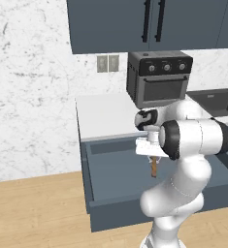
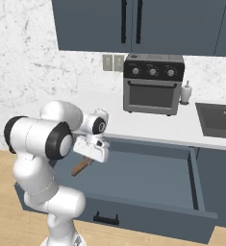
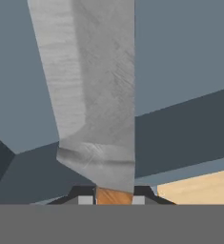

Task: Pick up the knife from the drawer and place it on the cutting board. Then place the meat from the plate to the cutting board.

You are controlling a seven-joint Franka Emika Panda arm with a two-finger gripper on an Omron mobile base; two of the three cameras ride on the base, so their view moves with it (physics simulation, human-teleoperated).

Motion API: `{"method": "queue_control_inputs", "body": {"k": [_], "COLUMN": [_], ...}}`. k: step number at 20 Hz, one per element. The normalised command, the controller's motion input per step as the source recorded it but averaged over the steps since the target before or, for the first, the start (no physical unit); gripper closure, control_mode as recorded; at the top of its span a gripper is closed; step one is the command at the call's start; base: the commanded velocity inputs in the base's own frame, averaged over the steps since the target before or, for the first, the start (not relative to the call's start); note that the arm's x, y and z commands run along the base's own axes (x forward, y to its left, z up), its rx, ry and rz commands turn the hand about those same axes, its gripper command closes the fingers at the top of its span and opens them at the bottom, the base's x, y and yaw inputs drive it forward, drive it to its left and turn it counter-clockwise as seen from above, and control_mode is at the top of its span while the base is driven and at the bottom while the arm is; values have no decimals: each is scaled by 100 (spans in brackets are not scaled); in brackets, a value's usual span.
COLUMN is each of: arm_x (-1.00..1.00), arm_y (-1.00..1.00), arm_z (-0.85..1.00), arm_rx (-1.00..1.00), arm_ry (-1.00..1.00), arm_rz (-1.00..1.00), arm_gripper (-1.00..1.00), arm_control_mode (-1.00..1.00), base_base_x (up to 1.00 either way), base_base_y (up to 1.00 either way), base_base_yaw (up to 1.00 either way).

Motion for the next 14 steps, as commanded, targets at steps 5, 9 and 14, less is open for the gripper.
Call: {"method": "queue_control_inputs", "body": {"k": [5, 9, 14], "arm_x": [-26, -29, -24], "arm_y": [0, 0, 3], "arm_z": [100, 99, 84], "arm_rx": [0, 0, -9], "arm_ry": [0, 0, 0], "arm_rz": [-22, -30, -26], "arm_gripper": [100, 100, 100], "arm_control_mode": [-100, -100, -100], "base_base_x": [0, 0, 0], "base_base_y": [0, 0, 0], "base_base_yaw": [0, 0, 0]}}
